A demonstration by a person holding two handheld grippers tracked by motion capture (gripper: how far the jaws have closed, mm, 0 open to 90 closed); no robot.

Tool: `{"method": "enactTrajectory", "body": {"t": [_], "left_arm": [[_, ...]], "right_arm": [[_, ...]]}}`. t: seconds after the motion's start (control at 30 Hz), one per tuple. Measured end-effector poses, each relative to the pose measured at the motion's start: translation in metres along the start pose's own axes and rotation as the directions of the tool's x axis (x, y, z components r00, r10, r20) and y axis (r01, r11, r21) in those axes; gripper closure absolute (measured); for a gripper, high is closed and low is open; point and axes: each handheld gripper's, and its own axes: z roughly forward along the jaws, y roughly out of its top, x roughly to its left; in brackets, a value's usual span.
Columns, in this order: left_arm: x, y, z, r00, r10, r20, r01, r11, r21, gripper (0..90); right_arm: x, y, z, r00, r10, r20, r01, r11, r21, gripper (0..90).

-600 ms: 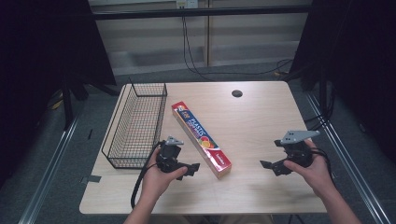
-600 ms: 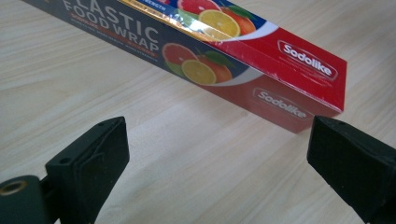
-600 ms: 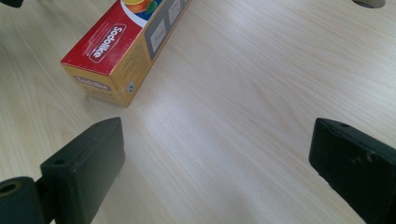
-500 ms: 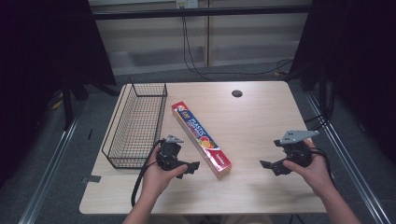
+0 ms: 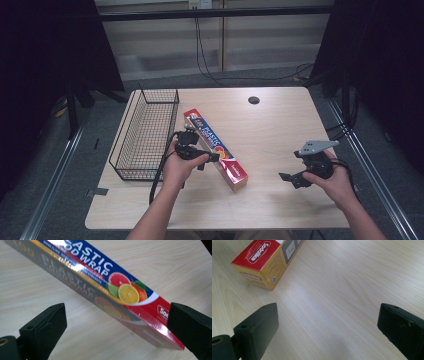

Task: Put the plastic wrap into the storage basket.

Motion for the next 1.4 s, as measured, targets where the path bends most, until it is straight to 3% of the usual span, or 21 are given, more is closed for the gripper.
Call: {"method": "enactTrajectory", "body": {"t": [0.2, 0.27, 0.37, 0.53, 0.8, 0.93, 1.17, 1.3, 1.4], "left_arm": [[-0.001, 0.017, 0.010, 0.9999, -0.017, 0.001, 0.017, 0.9994, 0.032, 2.6], [0.000, 0.021, 0.014, 0.9992, -0.039, 0.009, 0.038, 0.9983, 0.045, 2.6], [0.001, 0.027, 0.019, 0.9991, -0.039, -0.016, 0.040, 0.9981, 0.047, 2.5], [0.003, 0.034, 0.027, 0.9960, -0.079, -0.042, 0.080, 0.9959, 0.041, 2.4], [0.009, 0.039, 0.043, 0.9855, -0.145, -0.089, 0.148, 0.9885, 0.032, 3.7], [0.010, 0.042, 0.050, 0.9779, -0.155, -0.140, 0.161, 0.9862, 0.037, 3.7], [0.011, 0.044, 0.062, 0.9683, -0.196, -0.155, 0.204, 0.9782, 0.038, 3.8], [0.011, 0.044, 0.068, 0.9639, -0.197, -0.179, 0.209, 0.9769, 0.046, 3.9], [0.010, 0.045, 0.072, 0.9615, -0.214, -0.173, 0.223, 0.9740, 0.038, 3.3]], "right_arm": [[0.000, 0.000, -0.001, 1.0000, 0.003, 0.004, -0.003, 1.000, -0.004, 3.3], [-0.001, -0.001, -0.001, 1.0000, -0.001, 0.002, 0.001, 1.000, -0.009, 3.3], [-0.001, -0.001, 0.000, 1.0000, 0.006, 0.004, -0.006, 1.000, -0.010, 3.3], [-0.001, -0.001, 0.000, 1.0000, 0.006, 0.001, -0.006, 1.000, -0.013, 3.4], [-0.002, -0.001, 0.000, 0.9999, 0.004, -0.009, -0.005, 1.000, -0.021, 3.7], [-0.002, -0.001, 0.000, 1.0000, 0.009, -0.004, -0.009, 1.000, -0.023, 3.9], [-0.003, -0.002, -0.001, 0.9996, 0.026, -0.003, -0.027, 0.999, -0.021, 4.0], [-0.005, -0.002, -0.001, 0.9997, 0.025, -0.003, -0.025, 0.999, -0.021, 4.0], [-0.004, -0.002, 0.000, 0.9997, 0.024, -0.004, -0.024, 0.999, -0.021, 4.1]]}}
